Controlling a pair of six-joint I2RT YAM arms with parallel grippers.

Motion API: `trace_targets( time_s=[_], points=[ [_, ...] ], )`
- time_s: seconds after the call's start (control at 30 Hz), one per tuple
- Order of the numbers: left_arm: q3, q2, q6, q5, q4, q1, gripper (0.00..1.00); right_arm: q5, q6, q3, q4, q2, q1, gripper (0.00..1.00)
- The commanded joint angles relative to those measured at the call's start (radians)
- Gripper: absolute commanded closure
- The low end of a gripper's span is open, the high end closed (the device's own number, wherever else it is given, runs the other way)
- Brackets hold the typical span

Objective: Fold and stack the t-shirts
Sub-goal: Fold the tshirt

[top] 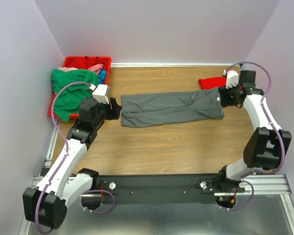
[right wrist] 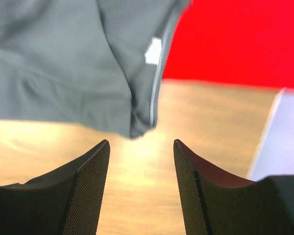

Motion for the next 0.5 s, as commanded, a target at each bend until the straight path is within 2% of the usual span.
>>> trace_targets(
  time_s=[0.0, 0.3, 0.47],
  points=[
    [-0.028, -0.005, -0.002, 0.067, 0.044, 0.005, 0.35, -0.171, 0.027, -0.087, -0.013, 0.016, -0.104, 0.39],
    [-0.062, 0.214, -0.215, 0.122, 0.018, -0.001, 0.36, -0.349, 0.036, -0.095, -0.010, 0.092, -0.135, 0.41],
    [-0.062, 0.317, -0.392, -0.024, -0.038, -0.041, 0.36, -0.395, 0.024, -0.098, -0.006, 0.098, -0.173, 0.41]
  ],
)
